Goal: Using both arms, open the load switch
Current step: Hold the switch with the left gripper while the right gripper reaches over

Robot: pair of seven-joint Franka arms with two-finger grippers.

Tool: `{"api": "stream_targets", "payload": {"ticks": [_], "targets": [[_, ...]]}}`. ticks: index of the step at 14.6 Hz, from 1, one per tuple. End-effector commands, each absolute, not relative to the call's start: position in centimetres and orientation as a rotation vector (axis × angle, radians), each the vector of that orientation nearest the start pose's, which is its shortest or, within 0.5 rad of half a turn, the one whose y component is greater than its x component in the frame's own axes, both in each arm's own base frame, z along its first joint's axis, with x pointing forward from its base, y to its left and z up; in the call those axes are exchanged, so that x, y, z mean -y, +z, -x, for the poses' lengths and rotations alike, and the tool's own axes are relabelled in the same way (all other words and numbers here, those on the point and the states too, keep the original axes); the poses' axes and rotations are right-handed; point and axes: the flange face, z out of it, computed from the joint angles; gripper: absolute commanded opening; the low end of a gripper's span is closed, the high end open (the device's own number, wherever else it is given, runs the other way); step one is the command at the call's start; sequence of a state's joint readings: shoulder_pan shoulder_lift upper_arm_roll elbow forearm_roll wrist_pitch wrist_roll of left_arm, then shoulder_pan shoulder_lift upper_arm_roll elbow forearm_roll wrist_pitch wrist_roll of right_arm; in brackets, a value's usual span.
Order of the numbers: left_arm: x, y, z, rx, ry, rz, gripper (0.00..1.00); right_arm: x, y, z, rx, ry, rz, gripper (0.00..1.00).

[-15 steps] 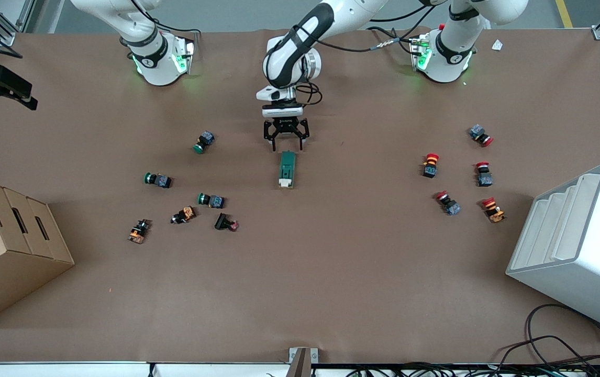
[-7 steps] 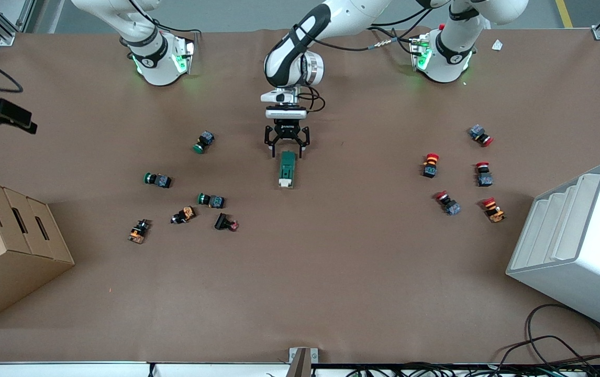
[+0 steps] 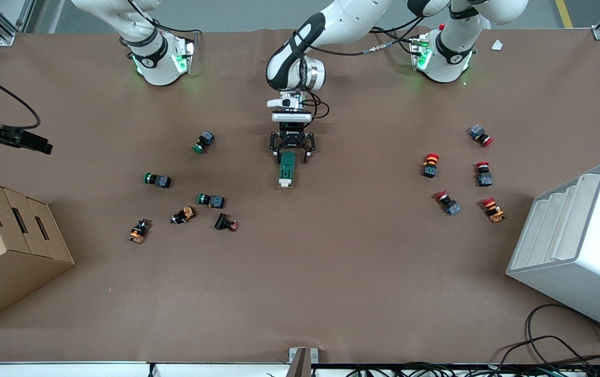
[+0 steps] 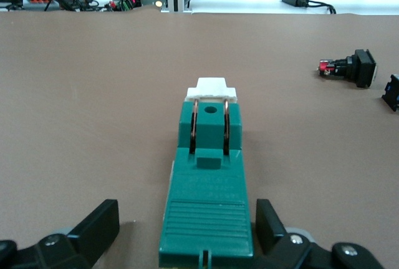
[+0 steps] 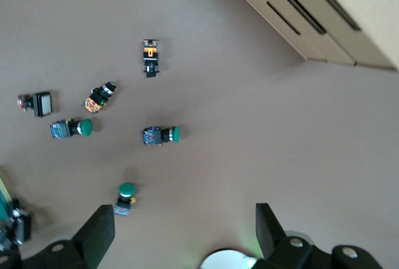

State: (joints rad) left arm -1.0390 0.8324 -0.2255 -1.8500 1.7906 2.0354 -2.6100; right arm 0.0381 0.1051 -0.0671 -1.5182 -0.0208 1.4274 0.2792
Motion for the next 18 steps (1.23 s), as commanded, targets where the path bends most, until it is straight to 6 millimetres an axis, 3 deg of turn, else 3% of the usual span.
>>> {"api": "stream_targets", "payload": {"ticks": [1, 7, 9, 15, 18], "targets": [[55.4, 5.6, -23.6, -0.042, -1.686, 2.699, 0.99, -2.9, 55.6, -57.6, -0.732, 0.35, 3.132, 1.0], [55.6, 4.8, -22.6, -0.046, -1.717, 2.673, 0.99, -10.6, 50.9, -59.1, -1.073, 0.421, 2.994, 1.0], [55.7, 4.1, -21.6, -0.045, -1.723, 2.681, 0.99, -13.6, 48.4, -60.0, -1.237, 0.402, 2.955, 1.0], [55.6, 2.7, -21.7, -0.004, -1.778, 2.651, 1.0, -25.6, 38.7, -61.2, -1.64, 0.29, 2.794, 1.0], [55.5, 2.1, -21.6, -0.011, -1.782, 2.655, 1.0, -27.4, 36.1, -61.2, -1.742, 0.359, 2.692, 1.0]]}}
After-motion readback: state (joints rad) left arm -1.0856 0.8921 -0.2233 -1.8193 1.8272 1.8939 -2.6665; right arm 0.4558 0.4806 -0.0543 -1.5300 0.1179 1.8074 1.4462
